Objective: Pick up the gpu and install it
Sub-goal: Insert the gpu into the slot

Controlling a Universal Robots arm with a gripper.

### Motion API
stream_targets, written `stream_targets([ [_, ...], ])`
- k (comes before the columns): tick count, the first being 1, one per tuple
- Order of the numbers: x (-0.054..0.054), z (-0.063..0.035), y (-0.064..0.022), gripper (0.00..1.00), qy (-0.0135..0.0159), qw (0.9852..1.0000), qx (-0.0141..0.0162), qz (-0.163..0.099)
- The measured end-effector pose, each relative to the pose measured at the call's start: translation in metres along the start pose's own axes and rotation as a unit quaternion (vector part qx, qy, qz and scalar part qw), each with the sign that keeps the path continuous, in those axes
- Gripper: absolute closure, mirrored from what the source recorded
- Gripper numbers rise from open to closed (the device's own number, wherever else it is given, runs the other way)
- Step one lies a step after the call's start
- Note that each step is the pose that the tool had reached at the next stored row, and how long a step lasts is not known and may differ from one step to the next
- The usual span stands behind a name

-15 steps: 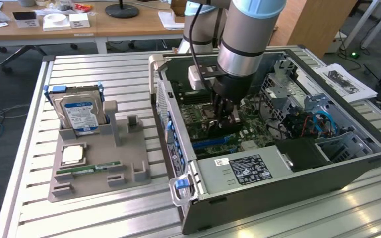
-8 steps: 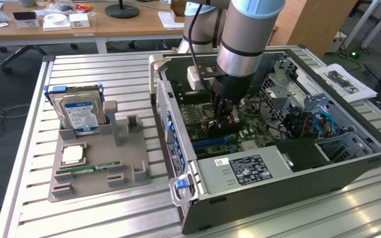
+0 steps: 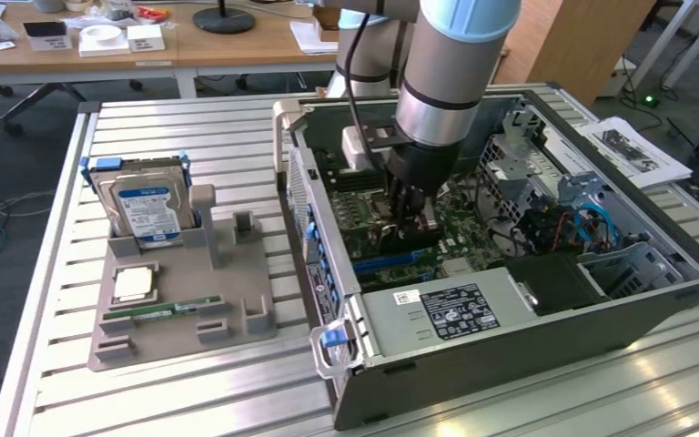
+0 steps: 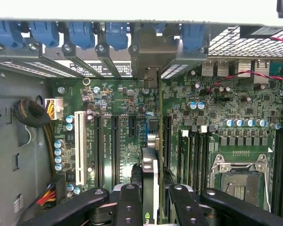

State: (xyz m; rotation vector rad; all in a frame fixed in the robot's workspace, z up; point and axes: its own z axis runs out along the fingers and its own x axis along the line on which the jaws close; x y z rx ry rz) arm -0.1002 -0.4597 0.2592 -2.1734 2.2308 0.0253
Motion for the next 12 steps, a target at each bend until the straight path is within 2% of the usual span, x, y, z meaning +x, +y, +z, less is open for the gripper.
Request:
stream_targets([
  [12, 0.0003, 0.0078, 0.0005, 0.73, 0.0001, 1.0, 0.0, 0.0],
])
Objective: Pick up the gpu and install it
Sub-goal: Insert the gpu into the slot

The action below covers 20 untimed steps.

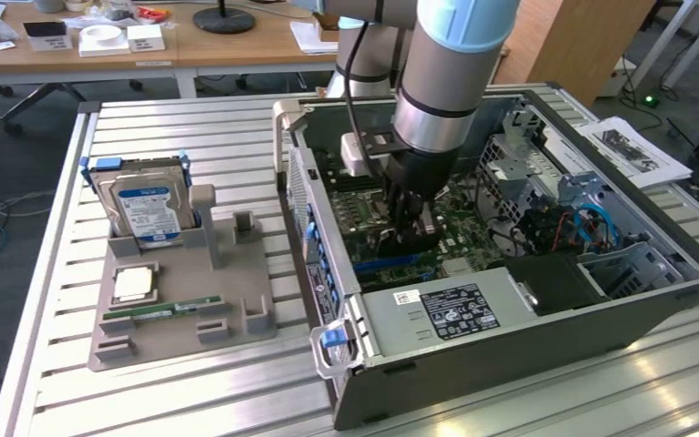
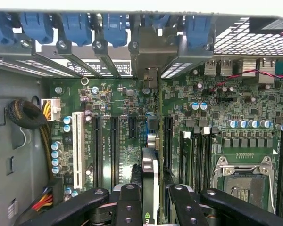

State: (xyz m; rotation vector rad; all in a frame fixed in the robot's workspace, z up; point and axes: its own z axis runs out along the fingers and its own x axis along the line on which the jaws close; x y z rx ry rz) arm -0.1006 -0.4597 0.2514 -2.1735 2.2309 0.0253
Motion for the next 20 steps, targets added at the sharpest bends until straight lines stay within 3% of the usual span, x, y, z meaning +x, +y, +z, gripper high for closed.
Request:
stream_targets([
  [20, 0.0002, 0.0043, 0.001, 0.73, 0.0, 1.0, 0.0, 0.0],
])
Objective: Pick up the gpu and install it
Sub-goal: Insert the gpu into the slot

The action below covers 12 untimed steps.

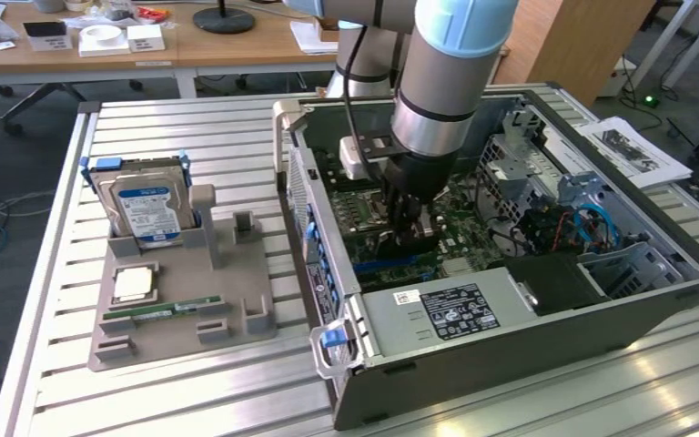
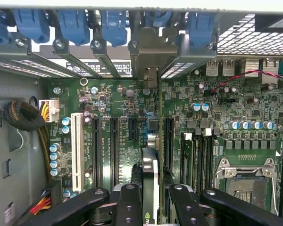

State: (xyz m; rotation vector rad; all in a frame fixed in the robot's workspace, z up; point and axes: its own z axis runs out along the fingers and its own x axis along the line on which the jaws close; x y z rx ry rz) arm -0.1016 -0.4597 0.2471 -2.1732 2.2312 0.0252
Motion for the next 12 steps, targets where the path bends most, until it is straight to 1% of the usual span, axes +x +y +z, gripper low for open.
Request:
stream_targets([
  [12, 0.0, 0.0008, 0.0003, 0.73, 0.0, 1.0, 0.0, 0.0],
])
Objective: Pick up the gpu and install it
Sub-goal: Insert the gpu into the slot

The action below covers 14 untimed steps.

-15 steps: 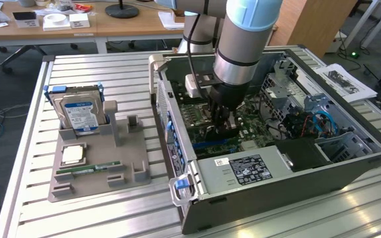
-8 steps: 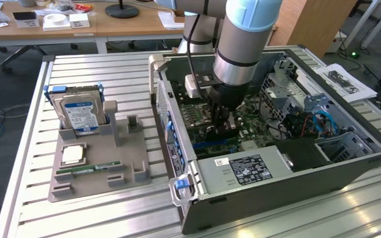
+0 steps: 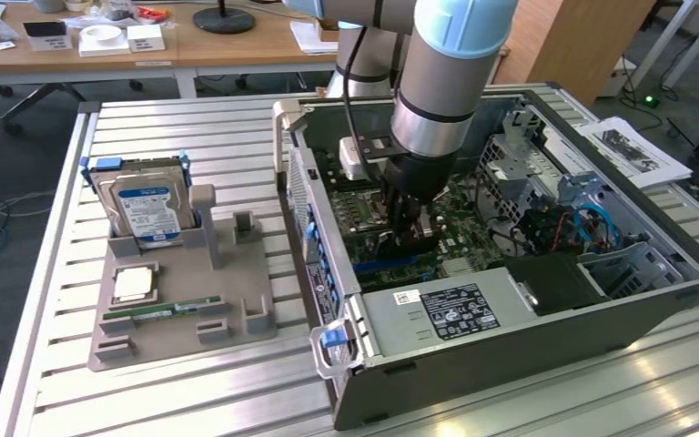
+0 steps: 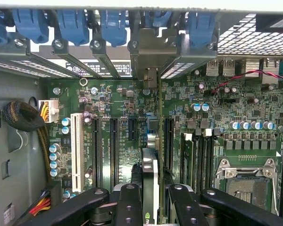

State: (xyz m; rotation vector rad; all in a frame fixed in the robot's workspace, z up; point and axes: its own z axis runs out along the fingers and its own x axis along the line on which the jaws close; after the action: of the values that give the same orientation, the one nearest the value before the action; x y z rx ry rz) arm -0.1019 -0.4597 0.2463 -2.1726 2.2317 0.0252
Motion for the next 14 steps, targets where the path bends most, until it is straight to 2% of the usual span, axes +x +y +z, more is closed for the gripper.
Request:
stream_targets([
  [14, 0.0, 0.0, 0.0, 0.73, 0.0, 1.0, 0.0, 0.0],
])
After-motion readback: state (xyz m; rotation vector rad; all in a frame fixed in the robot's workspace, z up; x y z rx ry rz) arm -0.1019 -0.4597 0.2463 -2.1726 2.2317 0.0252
